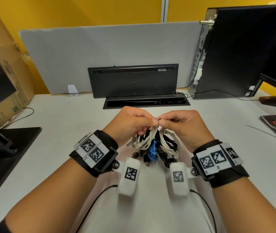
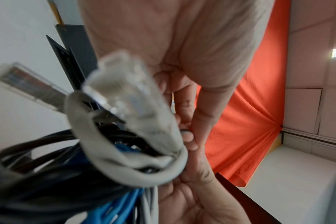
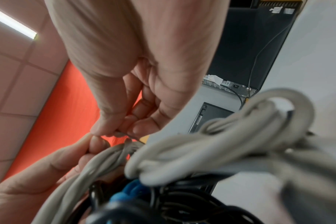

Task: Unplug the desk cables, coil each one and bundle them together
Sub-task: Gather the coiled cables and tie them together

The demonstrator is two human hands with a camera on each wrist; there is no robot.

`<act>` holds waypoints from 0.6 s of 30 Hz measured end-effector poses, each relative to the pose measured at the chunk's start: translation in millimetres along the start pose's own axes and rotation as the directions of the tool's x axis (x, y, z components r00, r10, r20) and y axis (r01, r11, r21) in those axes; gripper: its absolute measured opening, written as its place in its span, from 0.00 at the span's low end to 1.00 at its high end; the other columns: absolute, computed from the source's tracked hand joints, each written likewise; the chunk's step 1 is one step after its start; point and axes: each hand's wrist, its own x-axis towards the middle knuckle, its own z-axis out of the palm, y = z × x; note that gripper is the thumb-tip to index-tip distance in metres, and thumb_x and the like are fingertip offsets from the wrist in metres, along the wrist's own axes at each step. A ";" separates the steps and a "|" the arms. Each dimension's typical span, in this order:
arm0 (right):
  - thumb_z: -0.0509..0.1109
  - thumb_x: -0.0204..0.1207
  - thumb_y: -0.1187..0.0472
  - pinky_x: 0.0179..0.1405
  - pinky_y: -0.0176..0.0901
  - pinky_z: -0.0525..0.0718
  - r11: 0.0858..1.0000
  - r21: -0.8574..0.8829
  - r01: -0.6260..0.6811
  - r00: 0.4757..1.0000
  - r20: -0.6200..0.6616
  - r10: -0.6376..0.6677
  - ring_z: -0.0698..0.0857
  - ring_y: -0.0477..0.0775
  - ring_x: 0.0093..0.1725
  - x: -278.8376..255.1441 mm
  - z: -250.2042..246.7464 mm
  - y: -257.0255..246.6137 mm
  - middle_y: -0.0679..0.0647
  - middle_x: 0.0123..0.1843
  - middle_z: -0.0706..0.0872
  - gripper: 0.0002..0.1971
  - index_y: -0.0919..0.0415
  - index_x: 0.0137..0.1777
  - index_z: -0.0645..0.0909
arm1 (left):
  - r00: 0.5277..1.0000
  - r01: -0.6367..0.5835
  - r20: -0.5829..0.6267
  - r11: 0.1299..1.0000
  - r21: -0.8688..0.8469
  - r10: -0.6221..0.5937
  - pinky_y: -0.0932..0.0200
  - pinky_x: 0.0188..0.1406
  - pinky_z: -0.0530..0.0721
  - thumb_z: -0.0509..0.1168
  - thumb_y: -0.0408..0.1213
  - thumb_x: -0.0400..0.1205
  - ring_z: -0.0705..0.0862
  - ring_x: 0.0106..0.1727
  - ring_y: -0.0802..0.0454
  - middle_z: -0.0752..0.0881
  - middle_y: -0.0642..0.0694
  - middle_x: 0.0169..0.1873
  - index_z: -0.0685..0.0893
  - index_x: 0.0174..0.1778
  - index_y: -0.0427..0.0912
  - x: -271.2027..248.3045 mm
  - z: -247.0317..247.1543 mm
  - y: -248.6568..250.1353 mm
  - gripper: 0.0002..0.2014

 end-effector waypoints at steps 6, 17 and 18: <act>0.80 0.61 0.61 0.44 0.41 0.87 1.000 0.012 0.009 1.000 -0.019 -0.009 0.91 0.54 0.43 1.0 -1.2 3.4 0.56 0.41 0.93 0.06 0.53 0.39 0.93 | 1.000 -0.006 -0.008 1.000 0.002 0.006 0.62 0.28 0.73 0.71 0.25 0.76 0.76 0.30 0.51 0.84 0.40 0.29 0.90 0.36 0.32 0.2 -0.3 0.1 0.04; 0.80 0.59 0.62 0.46 0.44 0.87 0.999 0.036 -0.007 1.000 -0.025 0.008 0.91 0.56 0.43 0.7 -1.2 3.5 0.59 0.42 0.93 0.07 0.57 0.39 0.93 | 1.000 -0.006 0.003 1.000 -0.004 0.006 0.62 0.28 0.72 0.70 0.24 0.76 0.76 0.29 0.51 0.84 0.41 0.28 0.88 0.38 0.27 0.8 0.2 0.4 0.03; 0.80 0.59 0.63 0.46 0.44 0.87 0.999 0.036 -0.012 1.000 -0.019 0.012 0.91 0.57 0.43 0.6 -1.4 3.0 0.60 0.42 0.93 0.07 0.58 0.39 0.92 | 1.000 -0.006 0.003 1.000 -0.001 0.006 0.62 0.28 0.72 0.70 0.24 0.76 0.76 0.29 0.51 0.84 0.40 0.28 0.88 0.38 0.27 1.0 0.1 0.5 0.03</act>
